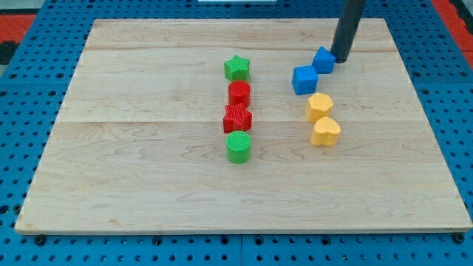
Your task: Separate the blue triangle and the blue cube
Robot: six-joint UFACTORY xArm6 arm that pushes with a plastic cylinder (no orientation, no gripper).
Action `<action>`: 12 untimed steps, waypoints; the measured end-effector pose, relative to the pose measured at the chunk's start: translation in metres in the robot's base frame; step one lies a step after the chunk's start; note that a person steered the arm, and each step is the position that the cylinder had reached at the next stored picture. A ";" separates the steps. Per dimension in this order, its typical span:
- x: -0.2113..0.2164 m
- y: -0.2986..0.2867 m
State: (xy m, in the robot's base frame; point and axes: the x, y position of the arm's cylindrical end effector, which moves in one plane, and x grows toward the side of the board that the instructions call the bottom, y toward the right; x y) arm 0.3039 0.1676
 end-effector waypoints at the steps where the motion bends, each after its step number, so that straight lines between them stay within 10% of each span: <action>1: -0.006 -0.023; 10: -0.034 0.120; 12: -0.067 -0.041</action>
State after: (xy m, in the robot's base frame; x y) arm 0.2373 0.1264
